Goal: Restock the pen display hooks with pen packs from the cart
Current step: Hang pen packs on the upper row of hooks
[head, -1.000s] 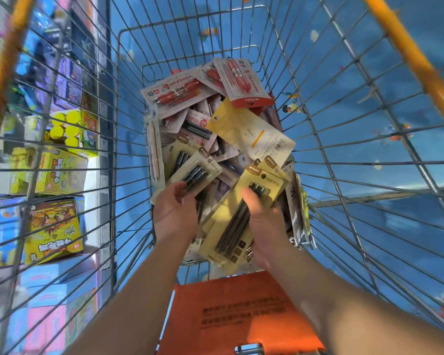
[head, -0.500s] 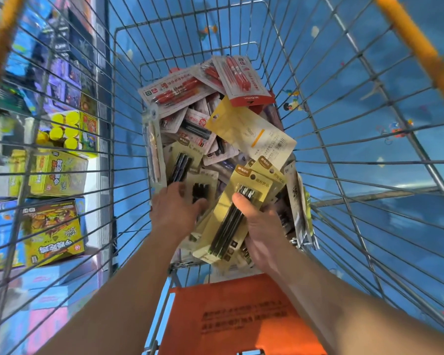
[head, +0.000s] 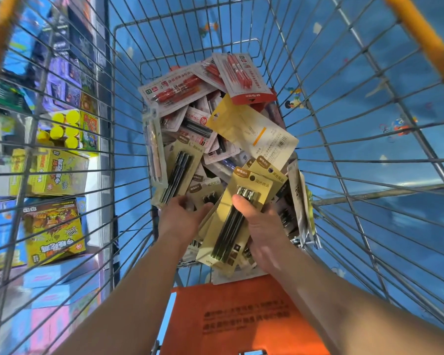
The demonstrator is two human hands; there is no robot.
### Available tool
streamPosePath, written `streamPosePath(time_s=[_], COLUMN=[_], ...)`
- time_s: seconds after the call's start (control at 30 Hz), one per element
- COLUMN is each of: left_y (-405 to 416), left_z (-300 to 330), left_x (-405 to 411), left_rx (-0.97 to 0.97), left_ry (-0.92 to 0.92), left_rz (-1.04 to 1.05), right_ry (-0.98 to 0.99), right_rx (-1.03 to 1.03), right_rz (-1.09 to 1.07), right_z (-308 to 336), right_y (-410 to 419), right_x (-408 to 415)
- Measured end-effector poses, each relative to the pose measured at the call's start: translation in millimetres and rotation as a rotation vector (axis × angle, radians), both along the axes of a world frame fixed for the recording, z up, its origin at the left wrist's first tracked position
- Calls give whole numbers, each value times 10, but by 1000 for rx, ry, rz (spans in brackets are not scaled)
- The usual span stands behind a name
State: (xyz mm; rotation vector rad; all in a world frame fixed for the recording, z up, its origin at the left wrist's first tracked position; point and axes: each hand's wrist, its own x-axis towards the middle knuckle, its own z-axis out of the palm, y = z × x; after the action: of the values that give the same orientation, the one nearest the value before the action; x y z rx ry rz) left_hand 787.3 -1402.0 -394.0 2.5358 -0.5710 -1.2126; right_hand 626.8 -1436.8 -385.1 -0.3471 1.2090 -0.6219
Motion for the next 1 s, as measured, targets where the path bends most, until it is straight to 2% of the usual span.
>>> streamPosePath(time_s=[0.1, 0.27, 0.4, 0.53, 0.63, 0.73, 0.8, 0.9, 1.0], left_y=[-7, 14, -8, -32, -61, -95, -122, -150, -123], left_z=[18, 58, 148, 320, 565, 881, 1155, 1592, 2010], left_x=[8, 4, -11, 5, 35, 55, 61, 59, 78], left_rx=[21, -37, -107, -233, -358, -438, -507, -556, -592], left_ry=[46, 228, 177, 178, 183, 146, 158, 228, 247], left_rz=[2, 19, -46, 22, 162, 131, 200, 326, 333], right_ry=[-1, 0, -21, -46, 5, 71, 90, 128, 44], right_rx=[5, 41, 38, -1, -102, -136, -179, -351, -435], right_rz=[20, 27, 12, 110, 233, 311, 358, 445, 487], right_z=[-31, -43, 55, 243, 544, 838, 1125, 1551, 2061], right_y=[7, -7, -46, -168, -249, -285, -314, -342, -352], right_x=[-4, -38, -48, -11, 100, 156, 205, 237, 259])
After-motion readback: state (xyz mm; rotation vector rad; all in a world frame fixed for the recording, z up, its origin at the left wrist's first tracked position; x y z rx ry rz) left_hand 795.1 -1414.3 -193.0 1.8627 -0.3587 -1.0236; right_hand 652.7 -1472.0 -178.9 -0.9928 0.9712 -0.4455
